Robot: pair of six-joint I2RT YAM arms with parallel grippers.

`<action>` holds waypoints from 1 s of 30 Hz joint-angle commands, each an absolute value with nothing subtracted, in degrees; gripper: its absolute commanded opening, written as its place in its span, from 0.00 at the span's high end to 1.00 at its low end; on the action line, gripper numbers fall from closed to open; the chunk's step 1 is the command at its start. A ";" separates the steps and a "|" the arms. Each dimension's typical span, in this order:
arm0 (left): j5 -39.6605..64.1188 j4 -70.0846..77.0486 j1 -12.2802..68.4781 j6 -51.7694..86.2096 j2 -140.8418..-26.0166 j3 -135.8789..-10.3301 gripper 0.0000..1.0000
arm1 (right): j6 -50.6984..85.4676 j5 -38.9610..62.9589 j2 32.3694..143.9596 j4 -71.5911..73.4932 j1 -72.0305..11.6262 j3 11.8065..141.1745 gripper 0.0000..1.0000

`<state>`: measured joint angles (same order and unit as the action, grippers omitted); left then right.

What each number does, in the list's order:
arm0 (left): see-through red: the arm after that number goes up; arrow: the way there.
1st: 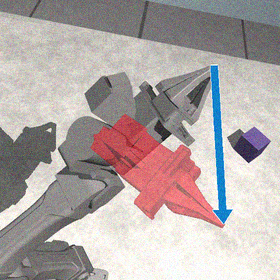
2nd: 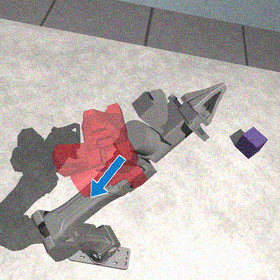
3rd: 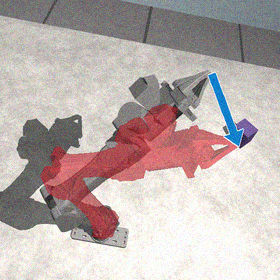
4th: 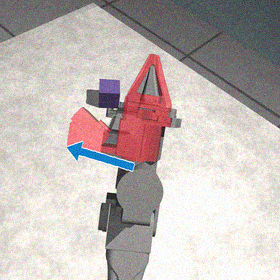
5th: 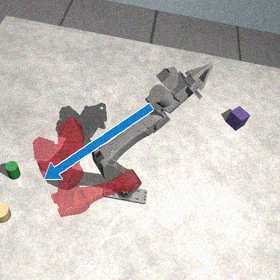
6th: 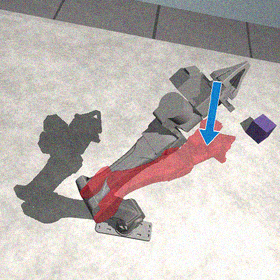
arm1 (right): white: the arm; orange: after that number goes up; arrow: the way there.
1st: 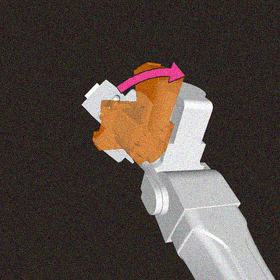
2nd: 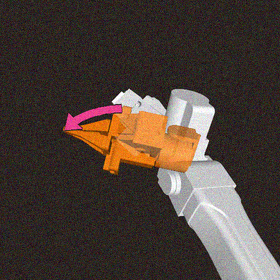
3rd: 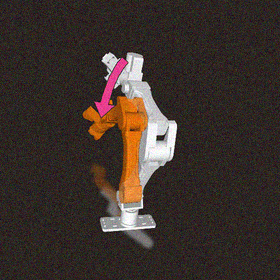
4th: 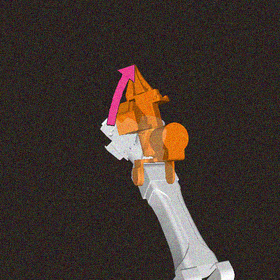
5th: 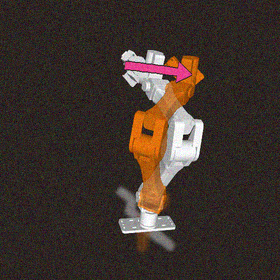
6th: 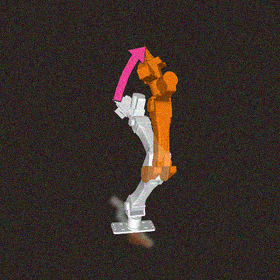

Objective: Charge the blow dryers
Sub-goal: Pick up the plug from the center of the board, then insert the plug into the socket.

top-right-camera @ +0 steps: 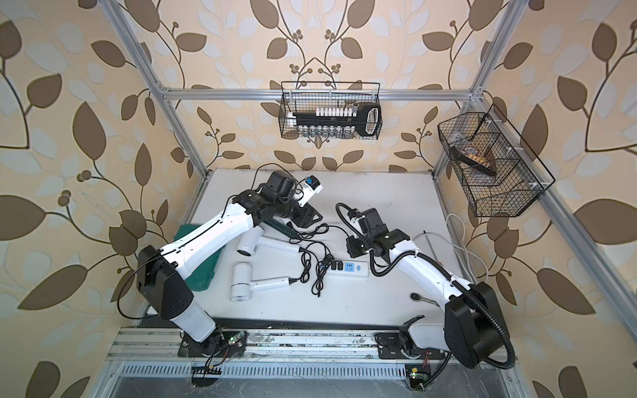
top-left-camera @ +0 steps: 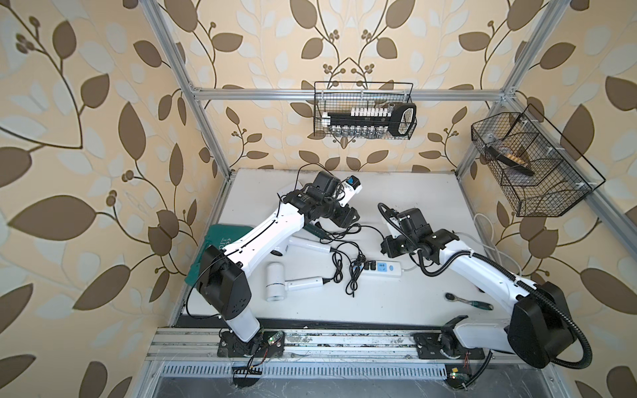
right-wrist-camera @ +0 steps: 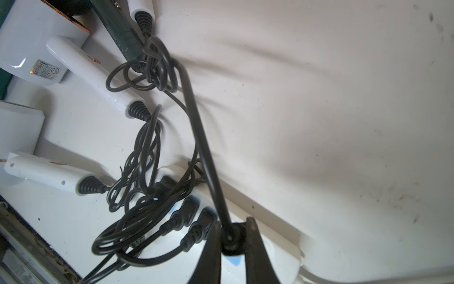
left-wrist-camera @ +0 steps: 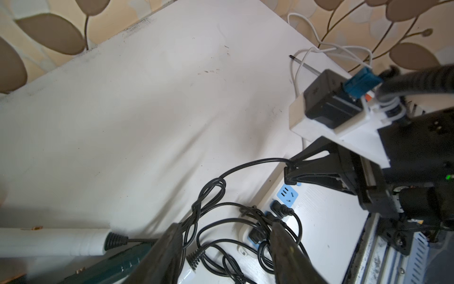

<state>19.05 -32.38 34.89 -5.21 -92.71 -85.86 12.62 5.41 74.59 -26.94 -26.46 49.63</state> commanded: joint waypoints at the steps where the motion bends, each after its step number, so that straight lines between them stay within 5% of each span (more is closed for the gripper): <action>1: 23.30 -30.22 35.31 2.49 -87.60 -80.21 0.41 | 21.45 2.07 72.02 -23.14 -28.84 46.30 1.00; 12: 26.45 -23.18 35.26 7.20 -76.41 -62.38 0.42 | 29.69 -6.10 70.57 -13.58 -31.37 38.13 1.00; 30: 25.59 -21.44 35.29 7.50 -74.62 -59.44 0.42 | 35.61 -10.70 67.63 -11.77 -35.17 34.54 1.00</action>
<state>25.10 -23.22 34.92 7.53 -76.53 -59.64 33.63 -7.33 68.62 -11.11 -34.46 35.09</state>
